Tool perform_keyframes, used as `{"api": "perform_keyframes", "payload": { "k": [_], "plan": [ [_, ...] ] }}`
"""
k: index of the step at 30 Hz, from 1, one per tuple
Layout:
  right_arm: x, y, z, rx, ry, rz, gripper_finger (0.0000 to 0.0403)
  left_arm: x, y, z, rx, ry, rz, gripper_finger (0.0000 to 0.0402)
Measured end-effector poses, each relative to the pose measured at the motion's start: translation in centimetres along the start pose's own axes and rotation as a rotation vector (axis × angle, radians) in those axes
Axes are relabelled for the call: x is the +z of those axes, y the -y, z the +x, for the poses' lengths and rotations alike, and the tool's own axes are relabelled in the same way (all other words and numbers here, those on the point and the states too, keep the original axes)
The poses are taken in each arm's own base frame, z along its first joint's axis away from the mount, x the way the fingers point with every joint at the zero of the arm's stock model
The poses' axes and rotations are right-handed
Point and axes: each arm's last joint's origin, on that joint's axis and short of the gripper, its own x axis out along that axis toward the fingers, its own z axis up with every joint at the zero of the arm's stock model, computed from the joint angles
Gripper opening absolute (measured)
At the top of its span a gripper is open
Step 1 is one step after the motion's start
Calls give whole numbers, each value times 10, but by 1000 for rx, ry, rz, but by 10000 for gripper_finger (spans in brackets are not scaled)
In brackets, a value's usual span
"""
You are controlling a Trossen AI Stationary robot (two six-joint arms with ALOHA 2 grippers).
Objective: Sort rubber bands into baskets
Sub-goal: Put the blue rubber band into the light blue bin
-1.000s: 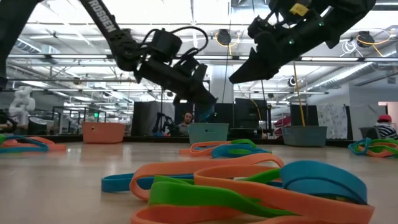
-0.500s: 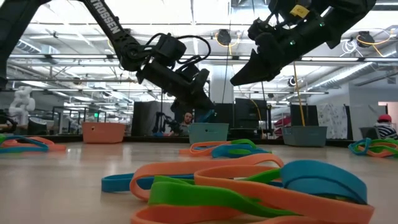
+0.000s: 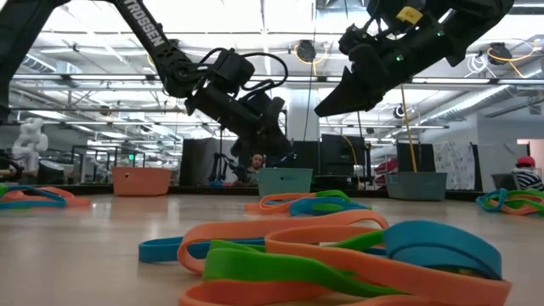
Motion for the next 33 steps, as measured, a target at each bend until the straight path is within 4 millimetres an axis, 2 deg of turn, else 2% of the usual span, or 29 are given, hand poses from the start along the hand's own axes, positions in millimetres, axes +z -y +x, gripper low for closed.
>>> {"api": "perform_keyframes", "payload": {
  "k": [6, 11, 17, 20, 26, 29, 33],
  "plan": [
    [1, 0, 0, 0, 6, -5, 130, 11, 6, -18, -70, -54, 12, 143],
    [1, 0, 0, 3, 6, -6, 130, 14, 34, -45, -112, -157, 120, 143],
    [0, -7, -1, 93, -3, -15, 130, -1, 72, -79, -168, -358, 267, 143],
    [0, -13, -2, 172, -3, -22, 130, -18, 87, -89, -169, -400, 302, 143],
    [-3, -25, -5, 227, -24, -59, 130, -52, 118, -96, -143, -423, 396, 143],
    [-4, -32, -7, 252, -28, -79, 130, -64, 135, -90, -159, -398, 459, 143],
    [-5, -38, -9, 270, -33, -49, 130, -80, 145, -74, -195, -395, 580, 143]
  ]
}}
